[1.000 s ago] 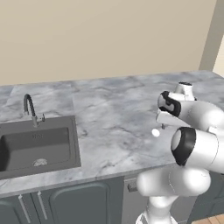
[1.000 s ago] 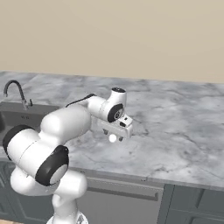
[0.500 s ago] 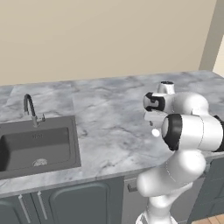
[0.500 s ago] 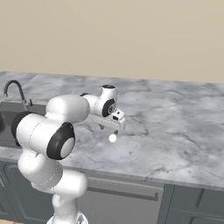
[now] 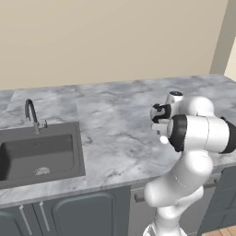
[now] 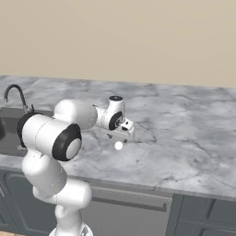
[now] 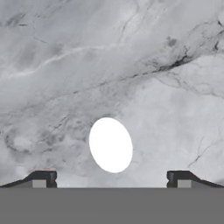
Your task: Gather the eggs and milk located in the vicinity of the sink area and place them right next to the bowl.
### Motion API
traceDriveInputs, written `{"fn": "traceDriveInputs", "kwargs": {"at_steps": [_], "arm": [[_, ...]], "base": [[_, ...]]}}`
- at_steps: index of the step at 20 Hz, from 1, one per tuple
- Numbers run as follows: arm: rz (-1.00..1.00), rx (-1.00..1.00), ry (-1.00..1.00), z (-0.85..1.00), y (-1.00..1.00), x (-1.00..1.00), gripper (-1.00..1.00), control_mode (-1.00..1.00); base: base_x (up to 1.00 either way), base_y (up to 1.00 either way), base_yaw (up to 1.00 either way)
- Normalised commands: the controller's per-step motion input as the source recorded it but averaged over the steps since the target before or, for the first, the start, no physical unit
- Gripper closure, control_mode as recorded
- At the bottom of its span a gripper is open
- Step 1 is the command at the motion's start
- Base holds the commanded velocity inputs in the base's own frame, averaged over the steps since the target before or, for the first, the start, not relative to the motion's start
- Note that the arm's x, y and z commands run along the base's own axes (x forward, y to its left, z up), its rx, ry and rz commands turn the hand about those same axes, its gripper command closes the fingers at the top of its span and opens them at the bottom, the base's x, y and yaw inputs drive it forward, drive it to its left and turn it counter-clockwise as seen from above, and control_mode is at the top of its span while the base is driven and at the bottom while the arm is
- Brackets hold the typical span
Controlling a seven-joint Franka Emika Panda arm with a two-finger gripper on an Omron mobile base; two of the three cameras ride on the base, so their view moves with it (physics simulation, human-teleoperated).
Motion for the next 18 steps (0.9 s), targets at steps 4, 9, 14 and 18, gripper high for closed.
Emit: {"fn": "traceDriveInputs", "kwargs": {"at_steps": [4, 9, 14, 18], "arm": [[0.07, 0.0, 0.0, -0.23, 0.0, 0.12, -1.0, -1.0], [0.02, 0.0, 0.0, -0.28, 0.0, 0.0, -1.0, -1.0], [0.0, 0.0, 0.01, -0.21, 0.0, -0.02, -1.0, -1.0], [0.0, 0.0, 0.04, -0.13, 0.0, 0.02, -1.0, -1.0]], "base": [[0.0, 0.0, 0.0], [0.0, 0.0, 0.0], [0.0, 0.0, 0.0], [0.0, 0.0, 0.0]]}}
